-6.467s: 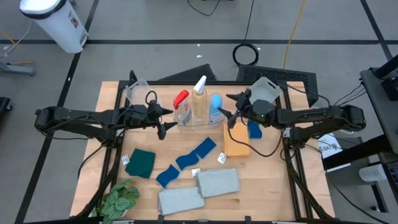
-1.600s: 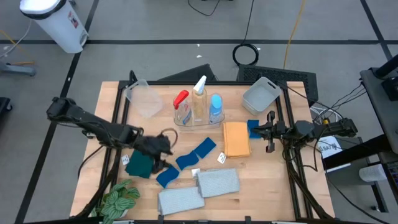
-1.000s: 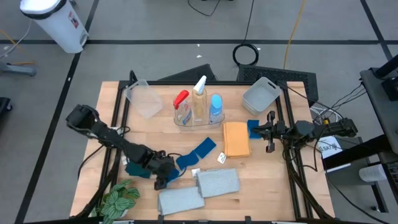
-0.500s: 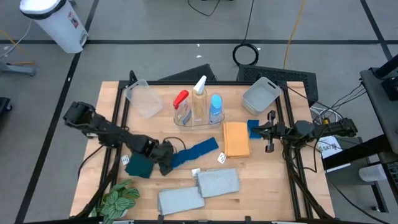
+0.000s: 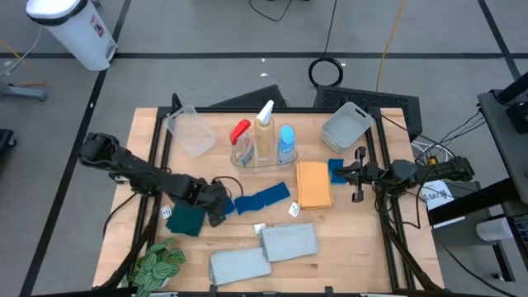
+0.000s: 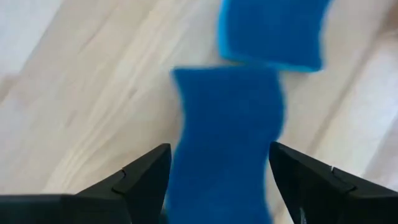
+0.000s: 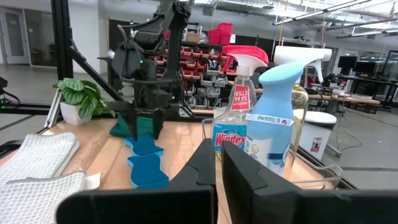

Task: Pick & Place Kitchen Items
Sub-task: Put the blue sponge into the white bin

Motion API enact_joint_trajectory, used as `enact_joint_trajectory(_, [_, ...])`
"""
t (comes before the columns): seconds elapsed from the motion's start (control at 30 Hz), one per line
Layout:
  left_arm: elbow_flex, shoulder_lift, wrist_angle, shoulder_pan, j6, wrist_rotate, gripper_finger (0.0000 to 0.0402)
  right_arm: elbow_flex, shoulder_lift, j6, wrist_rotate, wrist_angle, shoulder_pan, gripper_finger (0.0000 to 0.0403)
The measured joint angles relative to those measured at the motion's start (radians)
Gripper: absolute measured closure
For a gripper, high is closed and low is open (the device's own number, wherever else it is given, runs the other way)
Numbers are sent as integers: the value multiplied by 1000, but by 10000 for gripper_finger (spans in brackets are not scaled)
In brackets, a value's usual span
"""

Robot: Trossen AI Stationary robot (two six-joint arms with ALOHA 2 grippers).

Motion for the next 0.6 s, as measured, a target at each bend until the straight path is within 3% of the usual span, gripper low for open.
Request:
enact_joint_trajectory(0.13, [1,34,67,-13,53,3,128,0,0,0,0,0,0,401])
enact_joint_trajectory(0.6, [9,170,61,-12,67,-27,128,0,0,0,0,-1,0,402])
